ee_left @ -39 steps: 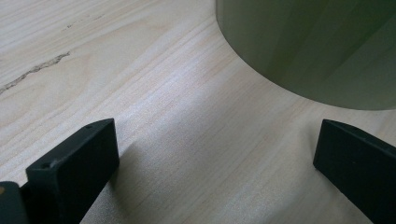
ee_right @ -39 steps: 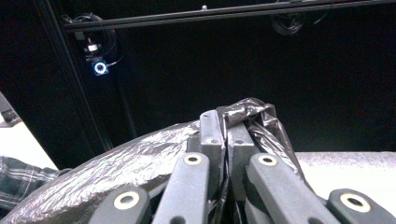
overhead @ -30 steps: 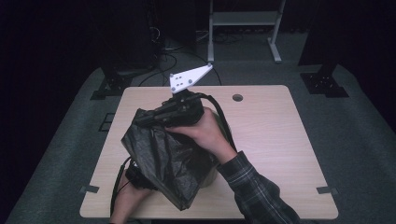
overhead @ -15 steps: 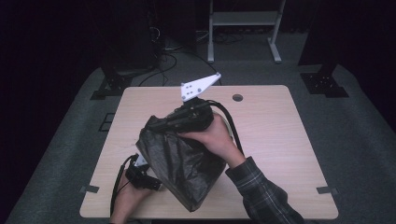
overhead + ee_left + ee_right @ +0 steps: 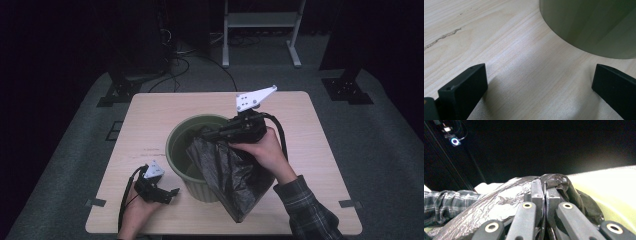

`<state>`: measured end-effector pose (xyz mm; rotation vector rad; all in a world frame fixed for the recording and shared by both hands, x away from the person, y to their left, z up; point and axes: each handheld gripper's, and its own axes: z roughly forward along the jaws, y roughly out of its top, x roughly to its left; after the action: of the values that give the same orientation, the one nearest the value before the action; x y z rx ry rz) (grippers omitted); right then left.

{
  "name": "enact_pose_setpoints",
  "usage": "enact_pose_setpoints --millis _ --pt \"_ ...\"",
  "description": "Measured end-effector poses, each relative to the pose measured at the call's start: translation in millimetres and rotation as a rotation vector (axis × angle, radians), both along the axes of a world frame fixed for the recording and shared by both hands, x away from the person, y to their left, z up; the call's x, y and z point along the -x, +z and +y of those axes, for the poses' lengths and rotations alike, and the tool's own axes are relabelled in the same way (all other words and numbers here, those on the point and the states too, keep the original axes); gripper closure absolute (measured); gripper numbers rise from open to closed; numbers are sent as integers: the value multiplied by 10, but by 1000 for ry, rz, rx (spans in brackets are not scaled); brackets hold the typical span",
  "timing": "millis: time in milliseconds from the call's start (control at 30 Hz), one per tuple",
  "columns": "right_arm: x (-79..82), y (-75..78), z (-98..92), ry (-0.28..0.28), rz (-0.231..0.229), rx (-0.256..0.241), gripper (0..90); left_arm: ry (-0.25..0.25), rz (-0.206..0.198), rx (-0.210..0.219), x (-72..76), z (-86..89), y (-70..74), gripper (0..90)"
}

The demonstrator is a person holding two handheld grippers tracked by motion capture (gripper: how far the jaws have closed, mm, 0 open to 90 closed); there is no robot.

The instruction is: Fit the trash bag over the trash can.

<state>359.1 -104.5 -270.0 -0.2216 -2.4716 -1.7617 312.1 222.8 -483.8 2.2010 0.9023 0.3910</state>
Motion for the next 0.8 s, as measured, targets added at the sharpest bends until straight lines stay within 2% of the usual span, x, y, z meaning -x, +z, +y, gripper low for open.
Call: enact_pose_setpoints --millis 133,233,400,567,633,733,800 --pt "13 -76 -127 -39 -8 73 881 0 0 0 0 0 0 0" --pt "28 -140 -218 -61 -9 102 878 0 0 0 0 0 0 0" --pt "33 -252 -341 -80 -2 113 877 -9 1 -3 3 4 3 0" --pt "10 -294 -429 -97 8 96 873 -34 -5 -11 29 31 47 0" --pt "6 -297 -452 -99 7 93 873 -45 -16 8 42 58 99 0" --pt "4 -300 -472 -102 7 86 873 -64 -14 62 67 96 197 0" --pt "5 -298 -481 -102 5 82 873 -70 -31 82 88 110 283 0"
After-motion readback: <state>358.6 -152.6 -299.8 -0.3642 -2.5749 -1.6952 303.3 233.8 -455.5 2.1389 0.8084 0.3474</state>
